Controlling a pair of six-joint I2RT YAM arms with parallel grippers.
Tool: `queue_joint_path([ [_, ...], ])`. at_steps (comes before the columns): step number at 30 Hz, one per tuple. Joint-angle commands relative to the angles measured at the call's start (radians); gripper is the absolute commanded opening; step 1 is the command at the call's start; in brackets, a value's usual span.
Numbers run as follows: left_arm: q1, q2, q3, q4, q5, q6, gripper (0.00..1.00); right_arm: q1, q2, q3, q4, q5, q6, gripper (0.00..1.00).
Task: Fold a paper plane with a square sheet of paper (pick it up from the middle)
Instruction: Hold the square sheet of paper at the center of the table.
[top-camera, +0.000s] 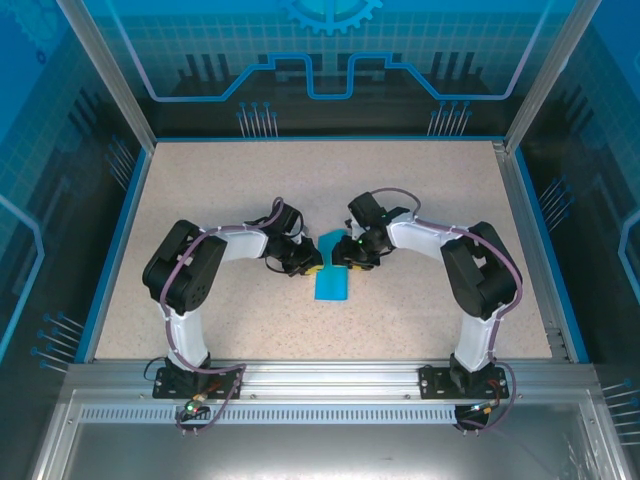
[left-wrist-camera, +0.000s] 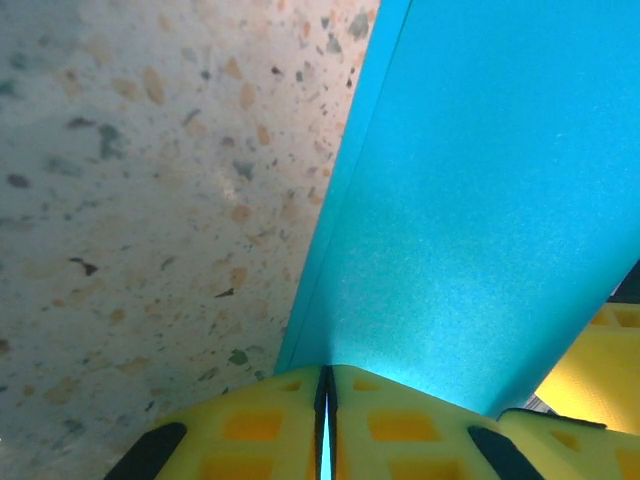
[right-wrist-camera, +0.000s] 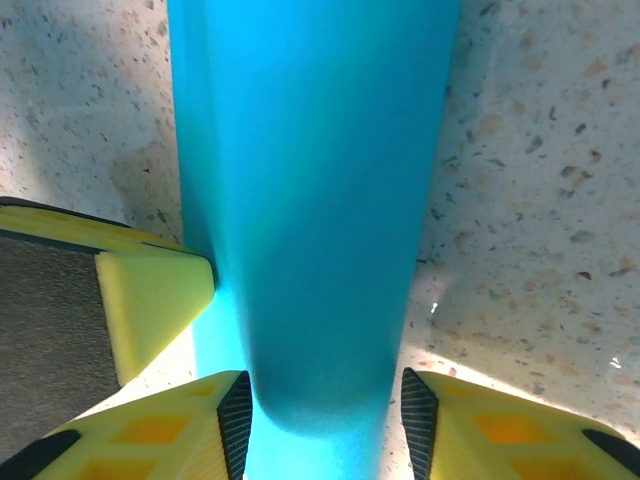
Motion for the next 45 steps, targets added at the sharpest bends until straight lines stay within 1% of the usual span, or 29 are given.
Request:
queue_joint_path([
  [1, -0.007, -0.007, 0.009, -0.054, -0.026, 0.015, 0.14, -0.015, 0.021, -0.016, -0.007, -0.008, -0.021, 0.46],
  [5, -0.006, -0.044, 0.010, -0.046, -0.016, 0.023, 0.21, -0.016, 0.033, -0.024, -0.013, 0.005, -0.021, 0.46],
  [7, -0.006, -0.090, 0.001, -0.045, -0.034, 0.026, 0.24, -0.016, 0.040, -0.025, -0.012, 0.007, -0.017, 0.45],
  [8, -0.007, -0.117, -0.009, -0.041, -0.052, 0.025, 0.28, -0.016, 0.040, -0.027, -0.011, 0.009, -0.014, 0.45],
  [9, -0.007, -0.155, -0.016, -0.053, -0.089, 0.023, 0.34, -0.017, 0.039, -0.028, -0.013, 0.017, -0.010, 0.45],
  [11, -0.005, -0.221, -0.033, -0.079, -0.170, 0.018, 0.36, -0.016, 0.039, -0.025, -0.023, 0.036, -0.006, 0.46],
  [13, -0.004, -0.288, -0.051, -0.125, -0.276, 0.004, 0.41, -0.017, 0.048, -0.015, -0.037, 0.042, -0.002, 0.46],
  [16, 0.010, -0.351, -0.065, -0.174, -0.360, 0.000, 0.41, -0.016, 0.047, -0.015, -0.050, 0.063, 0.016, 0.47],
  [18, 0.021, -0.379, -0.078, -0.181, -0.379, 0.000, 0.42, -0.019, 0.044, -0.019, -0.045, 0.060, 0.019, 0.48],
  [21, 0.038, -0.402, -0.097, -0.180, -0.382, -0.005, 0.42, -0.022, 0.049, -0.011, -0.055, 0.066, 0.037, 0.48],
  [24, 0.041, -0.401, -0.101, -0.176, -0.374, -0.004, 0.42, -0.023, 0.063, -0.004, -0.048, 0.035, 0.048, 0.49],
  [27, 0.040, -0.394, -0.103, -0.171, -0.368, -0.009, 0.43, -0.021, 0.079, 0.018, -0.079, 0.045, 0.040, 0.53],
  [32, 0.042, -0.392, -0.103, -0.174, -0.372, -0.004, 0.43, -0.022, 0.101, 0.051, -0.140, 0.074, 0.025, 0.51],
  [45, 0.041, -0.357, -0.093, -0.148, -0.310, 0.013, 0.42, -0.020, 0.115, 0.057, -0.142, 0.077, 0.010, 0.49],
])
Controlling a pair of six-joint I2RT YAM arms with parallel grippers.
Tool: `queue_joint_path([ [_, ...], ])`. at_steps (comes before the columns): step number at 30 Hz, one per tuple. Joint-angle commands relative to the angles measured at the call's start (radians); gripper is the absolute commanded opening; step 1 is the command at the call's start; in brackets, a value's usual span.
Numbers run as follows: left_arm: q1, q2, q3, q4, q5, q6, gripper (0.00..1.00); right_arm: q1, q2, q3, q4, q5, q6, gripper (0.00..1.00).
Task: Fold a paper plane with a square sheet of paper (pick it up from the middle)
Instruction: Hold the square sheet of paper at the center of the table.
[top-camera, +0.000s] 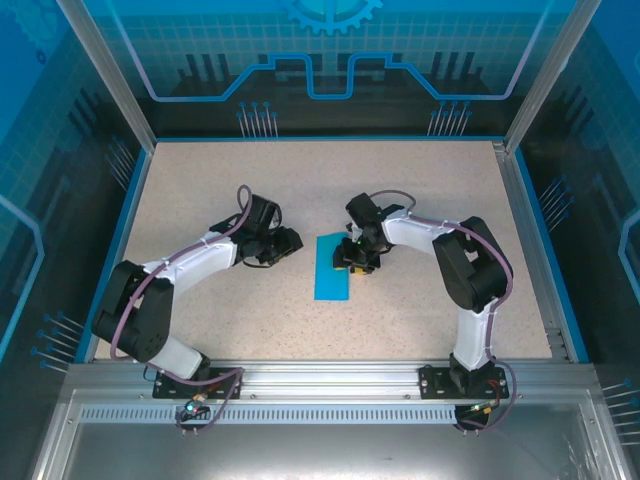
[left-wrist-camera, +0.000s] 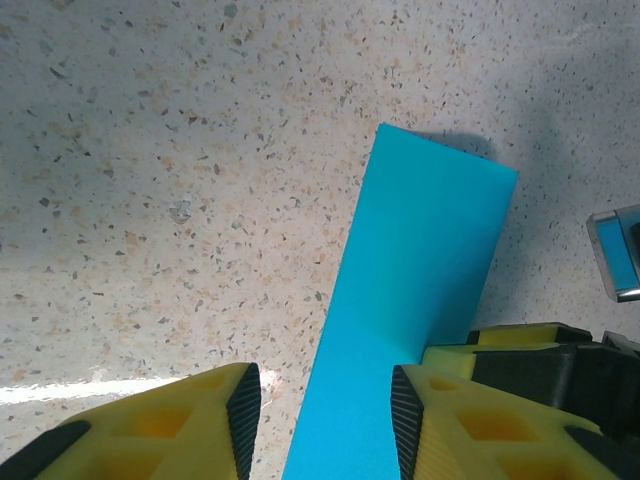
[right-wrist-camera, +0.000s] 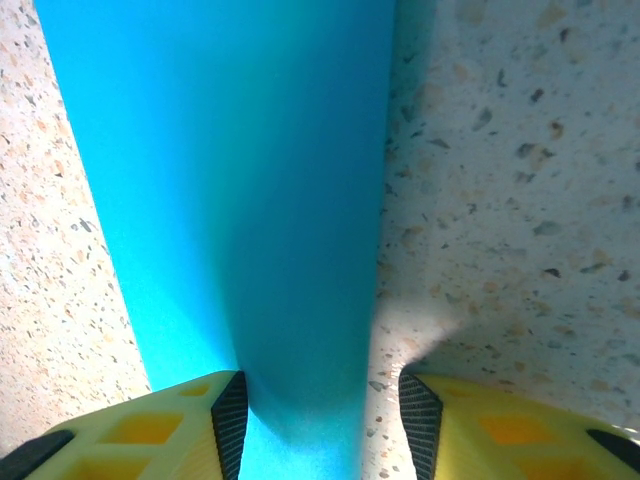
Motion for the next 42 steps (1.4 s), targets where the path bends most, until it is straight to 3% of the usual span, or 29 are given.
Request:
queue_joint_path([
  [1, 0.004, 0.023, 0.001, 0.003, 0.037, 0.014, 0.42, -0.016, 0.046, 0.000, -0.055, 0.065, -0.012, 0.49],
  [20, -0.003, 0.091, 0.033, 0.049, 0.130, 0.012, 0.42, -0.005, 0.069, -0.015, -0.071, 0.104, 0.001, 0.48],
  [36, -0.048, 0.224, 0.149, 0.030, 0.196, 0.009, 0.31, 0.000, 0.097, 0.000, -0.098, 0.112, -0.019, 0.49],
  [40, -0.056, 0.257, 0.170, 0.032, 0.227, 0.006, 0.26, 0.002, 0.101, -0.001, -0.097, 0.118, -0.015, 0.49],
  [42, -0.060, 0.283, 0.189, 0.020, 0.235, 0.005, 0.19, 0.002, 0.105, 0.000, -0.098, 0.119, -0.015, 0.49],
])
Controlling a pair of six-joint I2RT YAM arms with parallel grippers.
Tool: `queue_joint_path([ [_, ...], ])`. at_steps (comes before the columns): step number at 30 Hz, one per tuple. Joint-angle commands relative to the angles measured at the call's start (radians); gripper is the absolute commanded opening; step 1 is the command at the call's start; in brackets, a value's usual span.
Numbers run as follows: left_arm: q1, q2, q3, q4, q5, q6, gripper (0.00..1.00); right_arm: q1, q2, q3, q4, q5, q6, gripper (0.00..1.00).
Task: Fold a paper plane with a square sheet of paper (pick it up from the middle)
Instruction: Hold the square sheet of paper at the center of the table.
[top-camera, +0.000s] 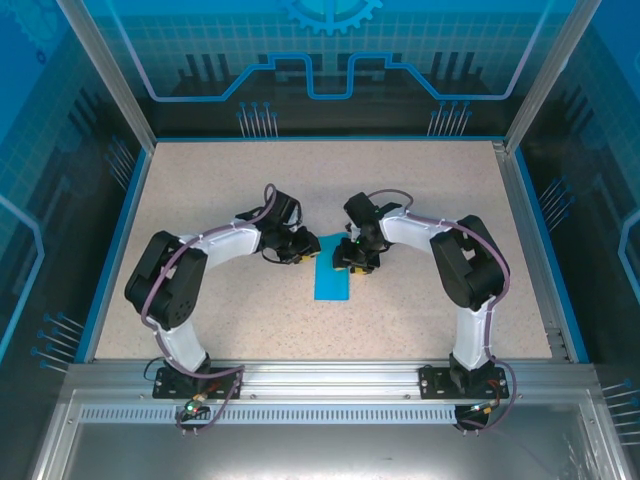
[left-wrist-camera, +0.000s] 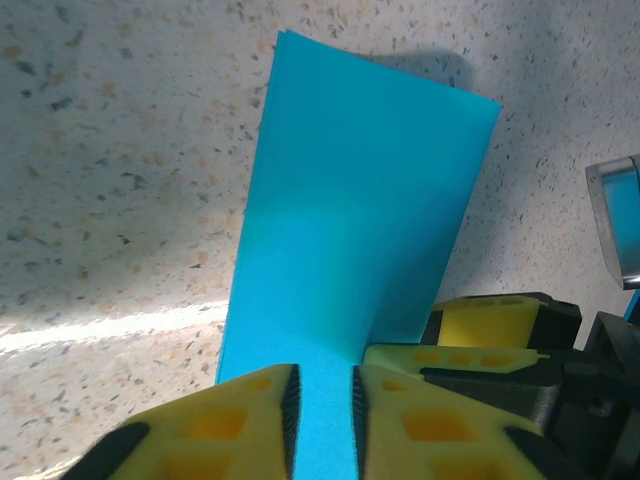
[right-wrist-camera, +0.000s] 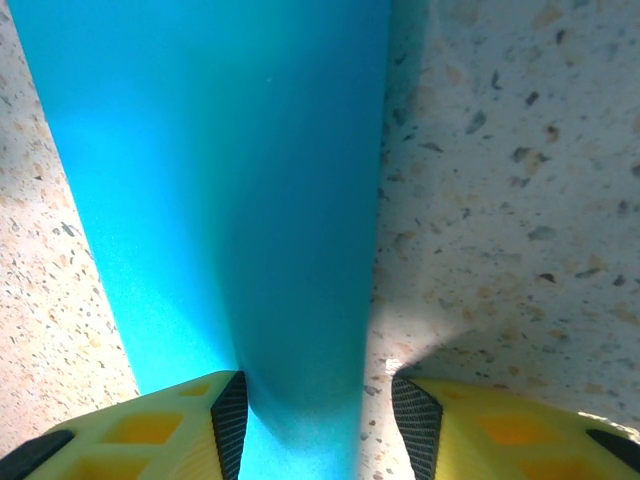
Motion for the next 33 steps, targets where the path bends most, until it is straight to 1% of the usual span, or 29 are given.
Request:
queue_joint_path([
  [1, -0.016, 0.046, 0.050, -0.022, 0.046, 0.000, 0.15, -0.005, 0.081, -0.030, -0.059, 0.099, -0.007, 0.49],
  [3, -0.022, 0.069, 0.059, -0.020, 0.052, -0.010, 0.00, -0.003, 0.080, -0.032, -0.059, 0.102, -0.008, 0.49],
  [9, -0.028, 0.105, 0.041, 0.036, 0.082, -0.048, 0.00, -0.002, 0.085, -0.035, -0.058, 0.099, -0.009, 0.50],
  [13, -0.029, 0.125, 0.033, 0.049, 0.089, -0.050, 0.00, -0.002, 0.091, -0.035, -0.056, 0.096, -0.009, 0.50],
  [25, -0.028, 0.166, -0.012, 0.075, 0.069, -0.037, 0.00, 0.001, 0.088, -0.043, -0.051, 0.093, -0.005, 0.51],
  [28, -0.028, 0.177, -0.025, 0.080, 0.061, -0.028, 0.00, 0.001, 0.079, -0.042, -0.040, 0.082, -0.003, 0.51],
  [33, -0.028, 0.192, -0.051, 0.102, 0.062, -0.027, 0.00, -0.008, 0.014, -0.032, -0.004, 0.042, -0.006, 0.56],
])
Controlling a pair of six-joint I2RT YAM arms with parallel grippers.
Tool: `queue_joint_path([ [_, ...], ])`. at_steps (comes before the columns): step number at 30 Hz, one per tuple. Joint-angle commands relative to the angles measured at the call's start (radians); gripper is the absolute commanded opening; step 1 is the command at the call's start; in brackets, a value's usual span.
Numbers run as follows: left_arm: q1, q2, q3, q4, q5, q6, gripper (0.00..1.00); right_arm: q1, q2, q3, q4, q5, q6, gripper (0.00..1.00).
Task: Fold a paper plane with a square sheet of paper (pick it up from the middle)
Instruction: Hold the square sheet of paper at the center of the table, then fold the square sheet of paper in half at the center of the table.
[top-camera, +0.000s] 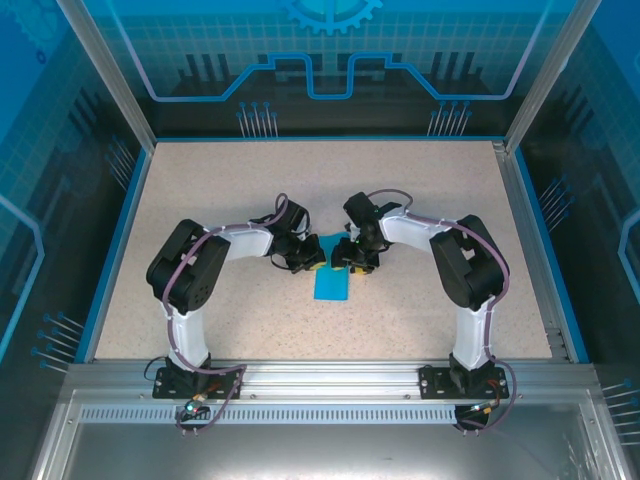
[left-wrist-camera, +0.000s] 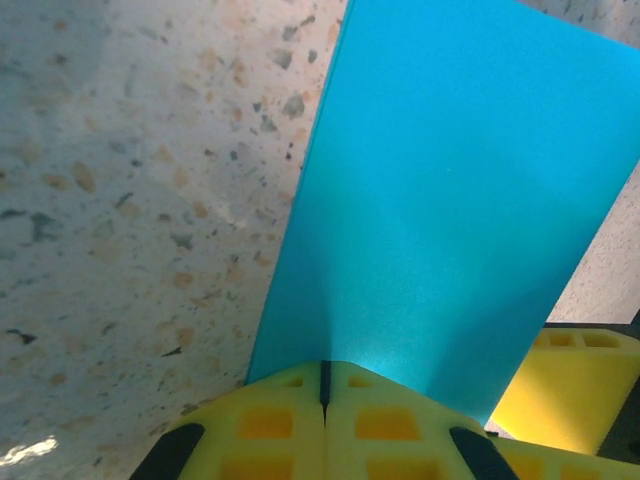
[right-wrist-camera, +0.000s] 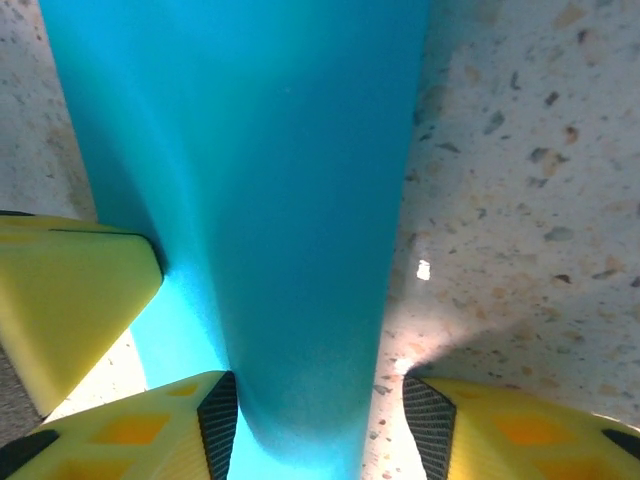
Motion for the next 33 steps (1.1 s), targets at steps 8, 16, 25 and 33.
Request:
queue_joint_path([
  [8, -0.007, 0.043, -0.061, -0.005, -0.010, 0.002, 0.00, -0.072, -0.205, -0.094, 0.122, -0.017, -0.018, 0.65],
  [16, -0.007, 0.038, -0.057, -0.017, -0.015, 0.011, 0.00, -0.062, -0.194, -0.214, 0.395, -0.300, 0.011, 0.15],
  [25, -0.007, 0.040, -0.053, -0.025, -0.013, 0.016, 0.00, -0.067, -0.123, -0.271, 0.488, -0.383, -0.017, 0.06],
  [33, -0.006, 0.041, -0.054, -0.027, -0.016, 0.018, 0.00, -0.090, -0.100, -0.318, 0.511, -0.376, -0.061, 0.07],
])
